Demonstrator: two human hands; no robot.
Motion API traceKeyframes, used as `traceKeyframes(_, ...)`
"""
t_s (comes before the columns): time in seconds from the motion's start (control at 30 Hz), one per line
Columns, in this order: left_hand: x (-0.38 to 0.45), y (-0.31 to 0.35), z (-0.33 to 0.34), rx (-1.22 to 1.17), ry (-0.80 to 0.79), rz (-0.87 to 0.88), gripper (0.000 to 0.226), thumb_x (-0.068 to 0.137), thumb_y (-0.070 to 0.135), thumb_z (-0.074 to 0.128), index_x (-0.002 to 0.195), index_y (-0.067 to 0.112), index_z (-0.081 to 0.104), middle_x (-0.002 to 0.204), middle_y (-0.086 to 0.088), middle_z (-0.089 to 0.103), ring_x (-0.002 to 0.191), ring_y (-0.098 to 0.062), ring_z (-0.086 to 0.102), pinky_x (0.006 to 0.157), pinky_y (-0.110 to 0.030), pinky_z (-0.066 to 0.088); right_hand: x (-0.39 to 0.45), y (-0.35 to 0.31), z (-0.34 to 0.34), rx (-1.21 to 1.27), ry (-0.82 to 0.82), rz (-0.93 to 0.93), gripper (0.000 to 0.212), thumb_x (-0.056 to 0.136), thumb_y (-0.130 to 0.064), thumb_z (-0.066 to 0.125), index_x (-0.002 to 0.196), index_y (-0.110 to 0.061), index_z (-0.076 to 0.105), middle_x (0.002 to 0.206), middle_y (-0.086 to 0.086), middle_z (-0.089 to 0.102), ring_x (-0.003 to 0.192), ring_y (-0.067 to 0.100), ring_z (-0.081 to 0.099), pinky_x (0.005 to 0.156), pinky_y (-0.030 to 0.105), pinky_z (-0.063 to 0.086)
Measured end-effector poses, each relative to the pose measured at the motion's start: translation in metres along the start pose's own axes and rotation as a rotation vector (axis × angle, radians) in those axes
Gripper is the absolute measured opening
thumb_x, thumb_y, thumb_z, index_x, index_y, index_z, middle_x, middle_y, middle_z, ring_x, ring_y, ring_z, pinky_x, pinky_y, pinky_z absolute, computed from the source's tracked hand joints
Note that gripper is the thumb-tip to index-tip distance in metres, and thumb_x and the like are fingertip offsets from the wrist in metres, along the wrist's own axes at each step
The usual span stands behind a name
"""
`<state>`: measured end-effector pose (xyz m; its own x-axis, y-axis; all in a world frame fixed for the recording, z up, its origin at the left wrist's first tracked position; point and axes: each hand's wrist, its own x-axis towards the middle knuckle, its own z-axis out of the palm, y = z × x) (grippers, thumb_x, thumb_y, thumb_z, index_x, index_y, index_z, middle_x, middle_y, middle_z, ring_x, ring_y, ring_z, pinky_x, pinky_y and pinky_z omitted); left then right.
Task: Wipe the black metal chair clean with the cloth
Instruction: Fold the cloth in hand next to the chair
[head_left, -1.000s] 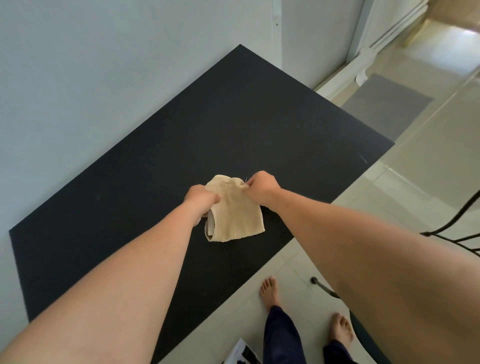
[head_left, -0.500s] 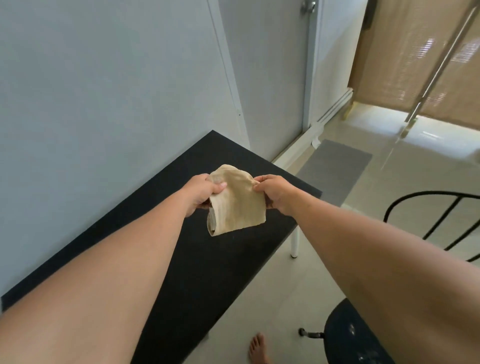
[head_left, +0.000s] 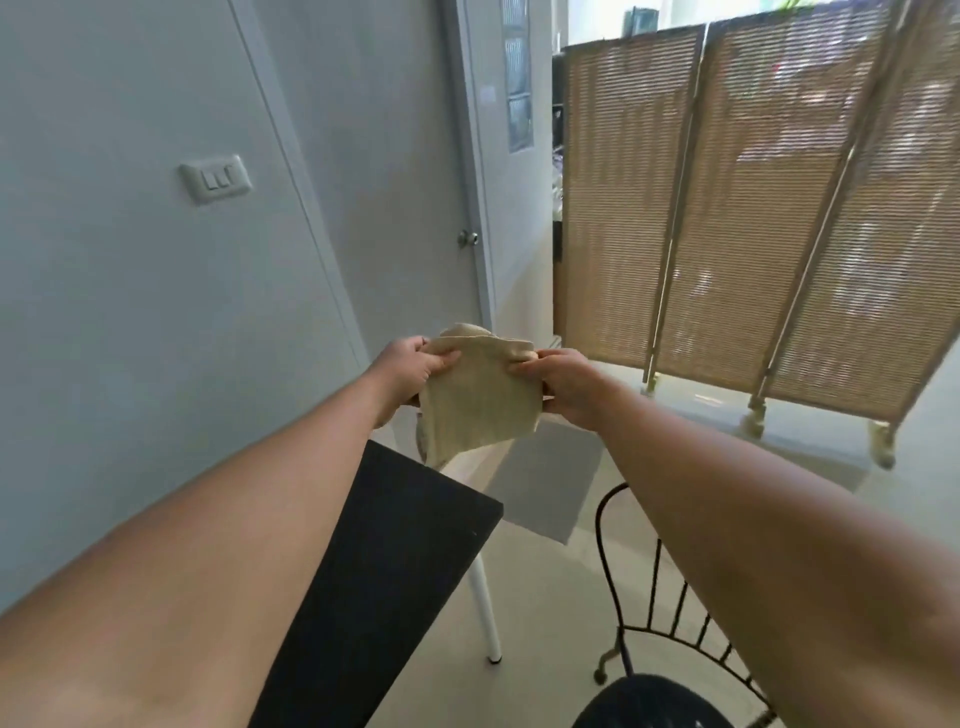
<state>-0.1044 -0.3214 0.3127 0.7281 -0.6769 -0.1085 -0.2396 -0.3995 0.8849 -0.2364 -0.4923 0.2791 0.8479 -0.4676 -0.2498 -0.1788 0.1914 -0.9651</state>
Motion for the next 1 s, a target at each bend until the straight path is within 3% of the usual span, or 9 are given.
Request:
traceKeyframes(0.1, 0.002, 0.019, 0.013, 0.016, -0.018, 0.059, 0.025, 0.094, 0.032, 0.063, 0.111, 0.014, 0.062, 0.106, -0.009, 0.066, 0.097, -0.026, 0.064, 0.07, -0.035, 0.053, -0.016, -0.012, -0.022, -0.023, 0.037, -0.045, 0.039, 0.088, -0.009, 0.07, 0.125, 0.0, 0.061, 0.121, 0.013, 0.063, 0.116, 0.031, 0.058, 0.104, 0.05, 0.046)
traceKeyframes(0.27, 0.008, 0.039, 0.03, 0.019, -0.063, 0.136, 0.022, 0.091, 0.023, 0.068, 0.107, 0.009, 0.063, 0.101, -0.009, 0.067, 0.092, -0.025, 0.063, 0.08, -0.043, 0.055, -0.028, -0.016, -0.04, -0.038, 0.098, -0.095, 0.03, 0.09, 0.0, 0.061, 0.12, -0.002, 0.064, 0.113, 0.013, 0.065, 0.112, 0.031, 0.061, 0.097, 0.048, 0.052)
traceKeyframes(0.47, 0.015, 0.035, 0.046, 0.017, -0.139, 0.157, 0.026, 0.086, 0.013, 0.073, 0.111, 0.009, 0.066, 0.098, -0.007, 0.066, 0.089, -0.019, 0.059, 0.072, -0.03, 0.05, -0.051, 0.005, -0.041, 0.042, 0.207, -0.086, 0.029, 0.086, 0.009, 0.061, 0.104, -0.013, 0.066, 0.107, 0.008, 0.065, 0.105, 0.028, 0.06, 0.09, 0.044, 0.053)
traceKeyframes(0.6, 0.018, 0.03, 0.066, 0.003, -0.24, 0.171, 0.025, 0.086, 0.008, 0.073, 0.11, 0.007, 0.067, 0.095, -0.007, 0.066, 0.085, -0.017, 0.061, 0.063, -0.024, 0.048, -0.071, 0.026, -0.046, 0.059, 0.315, -0.07, 0.035, 0.083, 0.009, 0.064, 0.116, -0.003, 0.068, 0.111, 0.013, 0.068, 0.106, 0.029, 0.063, 0.087, 0.042, 0.055)
traceKeyframes(0.7, 0.018, 0.021, 0.085, 0.011, -0.337, 0.172, 0.023, 0.084, 0.016, 0.076, 0.104, 0.009, 0.068, 0.105, -0.01, 0.067, 0.098, -0.024, 0.063, 0.072, -0.031, 0.053, -0.09, 0.041, -0.053, 0.043, 0.401, -0.049, 0.036, 0.083, 0.003, 0.068, 0.119, 0.0, 0.066, 0.115, 0.015, 0.068, 0.108, 0.03, 0.064, 0.083, 0.041, 0.056)
traceKeyframes(0.8, 0.01, 0.015, 0.105, 0.03, -0.443, 0.175, 0.016, 0.085, 0.028, 0.075, 0.093, 0.017, 0.067, 0.1, -0.007, 0.067, 0.098, -0.023, 0.064, 0.086, -0.039, 0.056, -0.111, 0.055, -0.062, 0.006, 0.475, -0.042, 0.032, 0.084, -0.001, 0.07, 0.116, 0.0, 0.067, 0.11, 0.013, 0.069, 0.103, 0.028, 0.065, 0.076, 0.038, 0.055)
traceKeyframes(1.0, -0.005, 0.006, 0.144, 0.051, -0.543, 0.149, 0.031, 0.088, 0.034, 0.072, 0.104, 0.008, 0.065, 0.107, -0.012, 0.068, 0.098, -0.027, 0.065, 0.09, -0.045, 0.055, -0.133, 0.076, -0.085, -0.16, 0.583, 0.01, 0.029, 0.084, -0.006, 0.073, 0.112, -0.001, 0.067, 0.107, 0.011, 0.068, 0.097, 0.024, 0.066, 0.071, 0.032, 0.058)
